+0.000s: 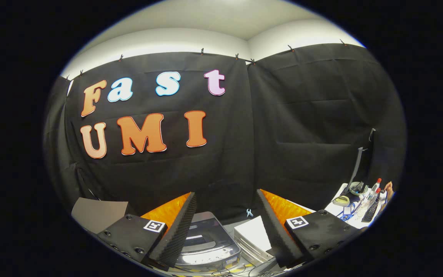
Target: Put the clothes into the washing machine and then close the washing machine lid.
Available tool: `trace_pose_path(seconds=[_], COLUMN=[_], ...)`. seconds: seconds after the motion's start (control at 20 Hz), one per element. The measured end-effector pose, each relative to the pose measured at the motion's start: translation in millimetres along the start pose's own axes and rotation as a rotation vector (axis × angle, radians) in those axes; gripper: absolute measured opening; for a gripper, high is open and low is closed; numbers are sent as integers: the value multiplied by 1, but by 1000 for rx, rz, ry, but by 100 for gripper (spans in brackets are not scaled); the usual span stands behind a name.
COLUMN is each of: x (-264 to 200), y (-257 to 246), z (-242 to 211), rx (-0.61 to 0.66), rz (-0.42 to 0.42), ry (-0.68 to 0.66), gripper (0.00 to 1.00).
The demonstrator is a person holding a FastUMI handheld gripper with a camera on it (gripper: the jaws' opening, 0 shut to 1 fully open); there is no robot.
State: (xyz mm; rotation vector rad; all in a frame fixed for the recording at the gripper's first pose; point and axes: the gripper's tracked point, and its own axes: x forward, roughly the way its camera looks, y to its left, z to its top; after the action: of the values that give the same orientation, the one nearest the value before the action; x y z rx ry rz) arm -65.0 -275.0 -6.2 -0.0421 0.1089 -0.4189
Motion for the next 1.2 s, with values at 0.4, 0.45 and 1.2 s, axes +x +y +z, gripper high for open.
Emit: trace_pose_path(seconds=[0.4,0.45,1.2], x=[12,16,118], y=[-12,-15,-100], z=[23,25,61], rx=[16,15,-3], rz=[9,10,148], ry=[-35,-37,-49], gripper=[99,99,99])
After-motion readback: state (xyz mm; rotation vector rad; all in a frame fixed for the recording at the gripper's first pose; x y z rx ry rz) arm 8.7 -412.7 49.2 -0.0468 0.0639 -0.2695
